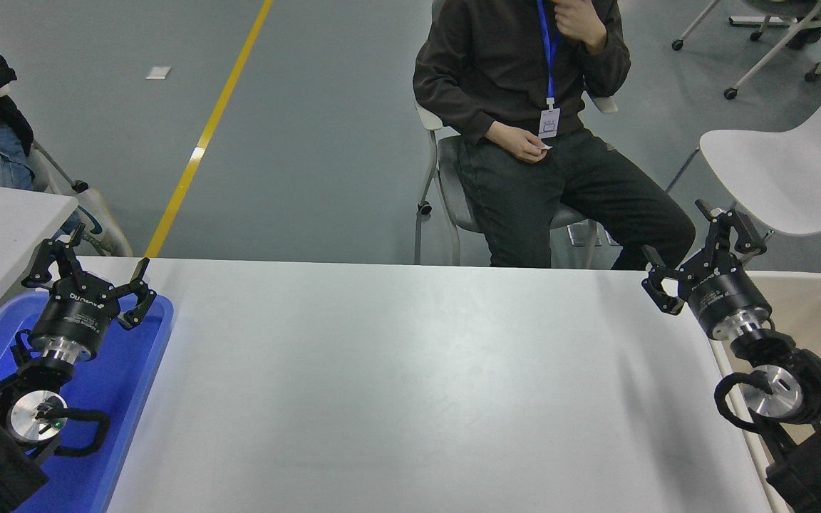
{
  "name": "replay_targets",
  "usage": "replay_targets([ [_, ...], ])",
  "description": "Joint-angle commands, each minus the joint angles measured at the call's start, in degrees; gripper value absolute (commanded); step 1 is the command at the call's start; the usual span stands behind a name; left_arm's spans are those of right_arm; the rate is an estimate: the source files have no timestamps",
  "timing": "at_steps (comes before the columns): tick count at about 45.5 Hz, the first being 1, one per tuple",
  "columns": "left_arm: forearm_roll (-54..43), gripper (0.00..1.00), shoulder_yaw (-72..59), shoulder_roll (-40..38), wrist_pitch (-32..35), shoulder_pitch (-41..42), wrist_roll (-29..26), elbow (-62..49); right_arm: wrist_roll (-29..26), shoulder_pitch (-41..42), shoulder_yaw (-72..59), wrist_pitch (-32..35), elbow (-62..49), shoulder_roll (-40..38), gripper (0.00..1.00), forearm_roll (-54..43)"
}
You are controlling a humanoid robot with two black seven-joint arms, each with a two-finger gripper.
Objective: Clean the table surface
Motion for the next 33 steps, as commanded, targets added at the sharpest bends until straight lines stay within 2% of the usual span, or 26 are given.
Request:
replay_targets([
  [1,0.0,1.00,0.0,0.0,0.0,0.0,0.0,0.0,6.4,0.2,-4.1,1.2,-3.7,3.1,1.00,4.5],
  [10,0.0,1.00,0.0,0.0,0.0,0.0,0.0,0.0,7.0,4.6,-3.5,-1.0,-13.7,6.4,1.00,4.8],
  [33,0.0,1.00,0.0,0.0,0.0,0.0,0.0,0.0,8.0,4.7,-3.3,-2.2,-14.0,6.5,1.00,4.8],
])
